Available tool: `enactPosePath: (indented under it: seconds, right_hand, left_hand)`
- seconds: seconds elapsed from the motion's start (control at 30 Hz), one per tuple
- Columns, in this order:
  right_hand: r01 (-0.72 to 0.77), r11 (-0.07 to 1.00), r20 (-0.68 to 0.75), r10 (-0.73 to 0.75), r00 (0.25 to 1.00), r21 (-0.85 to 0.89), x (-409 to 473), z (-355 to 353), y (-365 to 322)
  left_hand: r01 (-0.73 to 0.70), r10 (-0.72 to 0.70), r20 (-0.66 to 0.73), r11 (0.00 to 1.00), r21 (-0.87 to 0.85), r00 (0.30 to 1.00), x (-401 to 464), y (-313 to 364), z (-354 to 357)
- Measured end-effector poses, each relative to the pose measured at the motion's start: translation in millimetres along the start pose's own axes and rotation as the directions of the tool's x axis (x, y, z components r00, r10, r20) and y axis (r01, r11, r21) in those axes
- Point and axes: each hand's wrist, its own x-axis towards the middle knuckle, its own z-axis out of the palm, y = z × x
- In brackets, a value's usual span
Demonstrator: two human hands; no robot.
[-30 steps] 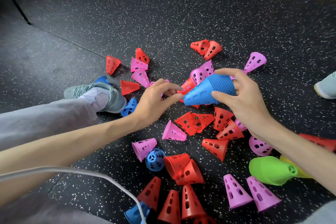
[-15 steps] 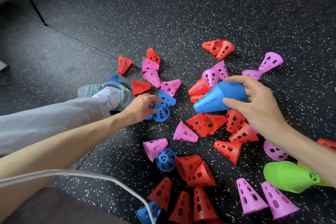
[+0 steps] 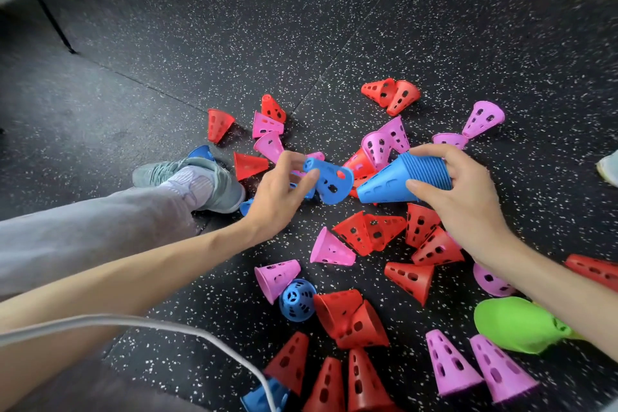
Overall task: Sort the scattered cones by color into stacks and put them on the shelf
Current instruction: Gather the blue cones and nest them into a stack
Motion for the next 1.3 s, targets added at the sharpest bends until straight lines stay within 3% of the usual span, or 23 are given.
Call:
enactPosePath:
  seconds: [0.07, 0.13, 0.37, 0.73, 1.0, 1.17, 1.3]
  right_hand:
    - [-0.034, 0.999, -0.037, 0.034, 0.999, 0.02, 1, -2, 2]
    - [-0.059, 0.997, -0.076, 0.063, 0.995, 0.047, 1, -5, 3]
    - [-0.04, 0.991, -0.146, 0.059, 0.988, 0.13, 2, -9, -1]
    - [-0.022, 0.987, 0.013, 0.02, 1.0, 0.156, -2, -5, -3]
    - [-0.019, 0.995, -0.026, 0.021, 0.999, 0.098, -1, -2, 0]
    - [-0.028, 0.995, -0.029, 0.031, 0.999, 0.094, -2, -2, 2]
    - [-0.023, 0.996, 0.004, 0.023, 1.0, 0.087, -1, -1, 3]
  left_hand:
    - [0.158, -0.183, -0.065, 0.946, -0.285, 0.981, 1, 22, 12]
    - [0.244, -0.29, -0.026, 0.848, -0.47, 0.957, 1, 42, 22]
    - [0.197, -0.149, 0.135, 0.84, -0.506, 0.98, -23, 66, 44]
    - [0.088, -0.047, 0.156, 0.96, -0.264, 0.987, -25, 59, 36]
    - [0.003, 0.017, 0.199, 0.995, -0.096, 0.98, -3, 41, 23]
    - [-0.006, -0.023, 0.13, 0.976, 0.219, 0.991, 13, -9, 1]
    - [0.081, -0.164, 0.131, 0.869, 0.488, 0.978, 17, -45, -14]
